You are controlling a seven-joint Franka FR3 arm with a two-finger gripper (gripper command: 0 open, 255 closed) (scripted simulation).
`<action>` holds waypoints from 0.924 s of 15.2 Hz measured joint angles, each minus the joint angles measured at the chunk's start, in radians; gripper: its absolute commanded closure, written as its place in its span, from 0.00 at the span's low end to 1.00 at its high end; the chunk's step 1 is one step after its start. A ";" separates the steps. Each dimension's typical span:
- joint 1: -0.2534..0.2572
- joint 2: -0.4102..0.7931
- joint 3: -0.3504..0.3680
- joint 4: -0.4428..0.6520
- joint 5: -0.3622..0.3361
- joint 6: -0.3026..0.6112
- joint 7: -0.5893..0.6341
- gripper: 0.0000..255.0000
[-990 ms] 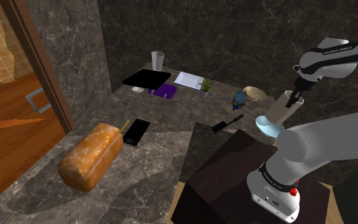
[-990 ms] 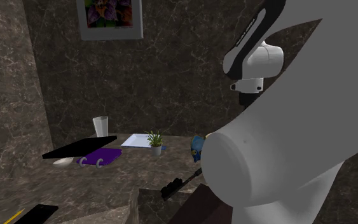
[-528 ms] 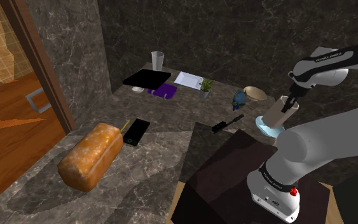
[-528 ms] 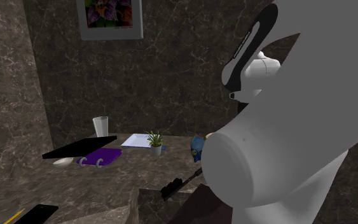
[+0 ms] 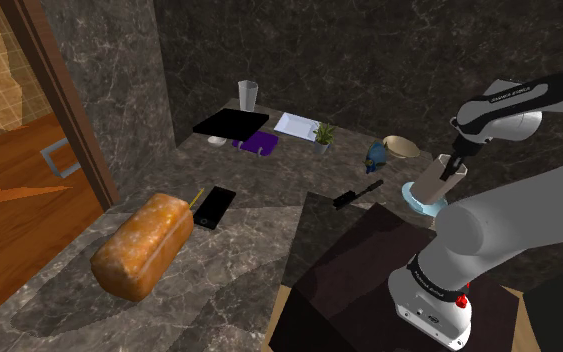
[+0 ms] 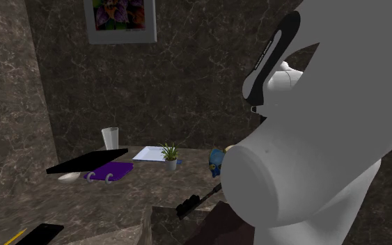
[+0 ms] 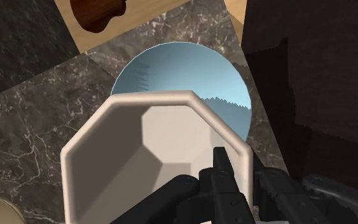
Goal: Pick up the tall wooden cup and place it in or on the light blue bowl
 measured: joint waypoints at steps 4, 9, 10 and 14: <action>0.000 0.000 0.000 0.000 0.000 0.001 0.000 0.00; -0.003 -0.013 0.006 0.009 -0.001 -0.019 0.000 0.00; -0.011 -0.040 0.022 0.014 -0.006 -0.050 0.006 0.00; -0.022 -0.103 0.063 0.054 -0.003 -0.153 0.015 0.00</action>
